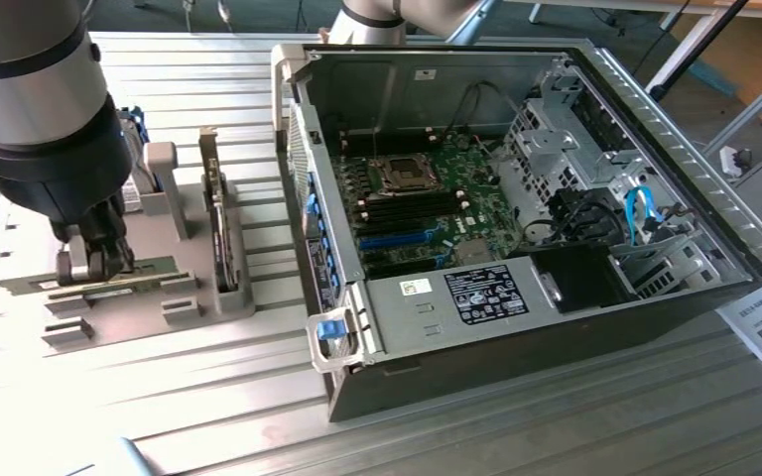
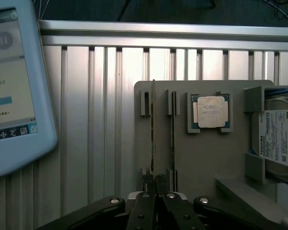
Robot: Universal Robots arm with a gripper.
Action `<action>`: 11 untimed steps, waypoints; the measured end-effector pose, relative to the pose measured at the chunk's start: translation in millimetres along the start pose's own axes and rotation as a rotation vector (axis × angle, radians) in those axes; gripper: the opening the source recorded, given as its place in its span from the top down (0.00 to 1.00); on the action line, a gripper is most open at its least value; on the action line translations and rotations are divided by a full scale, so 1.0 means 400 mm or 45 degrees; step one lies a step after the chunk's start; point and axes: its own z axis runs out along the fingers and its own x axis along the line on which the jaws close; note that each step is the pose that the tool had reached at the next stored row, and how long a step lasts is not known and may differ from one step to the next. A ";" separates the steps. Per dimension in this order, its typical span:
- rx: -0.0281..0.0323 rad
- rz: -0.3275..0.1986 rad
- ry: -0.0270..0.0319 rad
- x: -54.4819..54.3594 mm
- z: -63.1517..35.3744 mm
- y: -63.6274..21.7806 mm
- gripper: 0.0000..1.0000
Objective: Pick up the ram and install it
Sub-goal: 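Pick up the ram and move it above insertion slot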
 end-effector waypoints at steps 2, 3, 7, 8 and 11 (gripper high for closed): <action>0.0000 0.000 0.0000 0.000 -0.006 0.000 0.88; -0.0001 0.000 -0.0001 0.000 -0.008 0.000 0.88; 0.0000 0.000 -0.0008 -0.001 -0.020 0.001 0.88; 0.0001 0.000 -0.0011 -0.001 -0.023 0.001 0.88; 0.0000 0.000 -0.0021 -0.001 -0.032 0.001 0.88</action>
